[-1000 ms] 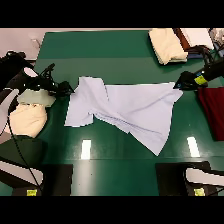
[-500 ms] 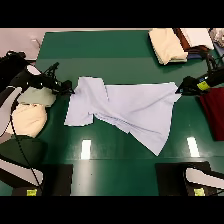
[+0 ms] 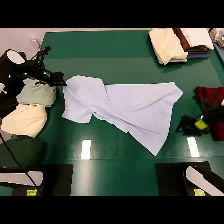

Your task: Fold the shirts.

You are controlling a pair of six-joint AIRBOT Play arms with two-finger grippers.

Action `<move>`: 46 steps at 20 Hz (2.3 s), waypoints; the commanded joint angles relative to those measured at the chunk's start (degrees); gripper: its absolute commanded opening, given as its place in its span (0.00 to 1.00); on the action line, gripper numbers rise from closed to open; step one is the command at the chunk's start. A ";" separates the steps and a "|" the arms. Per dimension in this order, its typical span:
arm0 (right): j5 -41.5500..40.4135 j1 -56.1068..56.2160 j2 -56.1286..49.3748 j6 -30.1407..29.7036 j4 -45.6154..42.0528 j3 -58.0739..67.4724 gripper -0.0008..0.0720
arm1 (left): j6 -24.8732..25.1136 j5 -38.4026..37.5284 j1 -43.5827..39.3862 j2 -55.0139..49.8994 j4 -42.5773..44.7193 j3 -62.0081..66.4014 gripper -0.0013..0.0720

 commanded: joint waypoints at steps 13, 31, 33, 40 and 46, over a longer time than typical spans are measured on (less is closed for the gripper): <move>-24.11 26.56 6.58 16.17 12.92 -22.58 0.47 | -0.20 -0.85 0.02 0.98 -1.51 0.15 0.05; -9.84 -0.22 15.91 2.16 1.77 64.94 0.04 | -6.91 9.57 0.02 38.77 -1.62 36.54 0.05; -4.96 -5.20 11.91 0.85 1.77 75.76 0.04 | -7.56 10.29 0.02 41.92 -1.95 37.68 0.04; -0.81 -4.74 5.14 0.87 1.79 83.95 0.03 | -9.77 9.05 0.02 41.40 -1.95 35.80 0.04; -1.81 12.37 -5.14 1.66 -9.77 63.80 0.03 | -11.19 -4.48 0.00 25.59 -3.48 19.37 0.05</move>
